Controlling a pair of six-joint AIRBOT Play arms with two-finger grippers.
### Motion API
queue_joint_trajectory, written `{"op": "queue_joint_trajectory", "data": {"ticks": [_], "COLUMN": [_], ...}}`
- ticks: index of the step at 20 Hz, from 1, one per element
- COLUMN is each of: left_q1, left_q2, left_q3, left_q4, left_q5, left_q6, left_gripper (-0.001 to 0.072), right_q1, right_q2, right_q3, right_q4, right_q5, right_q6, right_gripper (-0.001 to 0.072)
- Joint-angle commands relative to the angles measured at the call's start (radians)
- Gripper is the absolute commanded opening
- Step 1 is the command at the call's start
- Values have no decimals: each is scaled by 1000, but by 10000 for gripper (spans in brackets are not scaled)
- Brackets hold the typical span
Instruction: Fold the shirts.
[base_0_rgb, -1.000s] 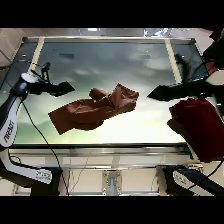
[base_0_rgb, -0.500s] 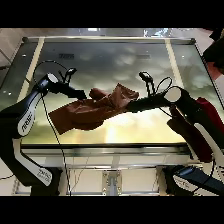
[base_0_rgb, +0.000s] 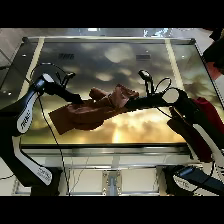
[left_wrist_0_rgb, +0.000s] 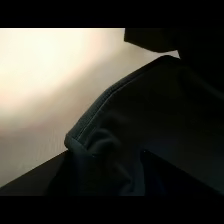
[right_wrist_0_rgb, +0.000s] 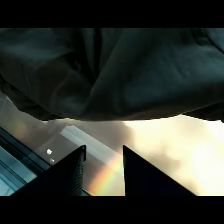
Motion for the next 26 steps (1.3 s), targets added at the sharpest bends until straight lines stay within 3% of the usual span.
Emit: {"op": "queue_joint_trajectory", "data": {"ticks": [1, 2, 3, 4, 8, 9, 10, 11, 17, 20, 22, 23, 26], "left_q1": [-3, -6, -7, -10, -11, -11, -11, -10, 1, 1, 1, 1, 1], "left_q2": [-5, -5, -5, -5, 2, 10, 20, 35, 113, 120, 120, 120, 120], "left_q3": [1, 1, 1, 1, 1, 1, 1, 2, 2, 1, 1, 1, 1], "left_q4": [-4, -4, -3, -3, -2, -2, -2, 3, 5, 6, 6, 6, 5], "left_q5": [-31, -31, -31, -31, -31, -31, -31, -31, -31, -31, -31, -31, -31], "left_q6": [26, 26, 26, 29, 29, 29, 29, 29, 28, 25, 25, 25, 24], "left_gripper": [456, 315, 79, 13, 14, 14, 14, 13, 14, 14, 14, 14, 14], "right_q1": [1, 1, 1, 1, 1, 1, 1, 1, -14, -110, -205, -252, -355], "right_q2": [0, 0, 0, 0, -46, -90, -140, -198, -329, -303, -299, -301, -351], "right_q3": [-1, -1, -1, -1, -1, -1, -1, -1, 35, 134, 174, 174, 174], "right_q4": [-2, -2, -2, -3, -144, -154, -145, -137, -172, -225, -214, -177, -12], "right_q5": [-10, -10, -10, -10, -6, -7, -13, -34, -299, -220, -200, -203, -154], "right_q6": [2, 2, 2, 2, 65, 85, 85, 92, 129, 138, 220, 268, 240], "right_gripper": [265, 265, 265, 265, 268, 331, 500, 556, 544, 543, 544, 543, 543]}}
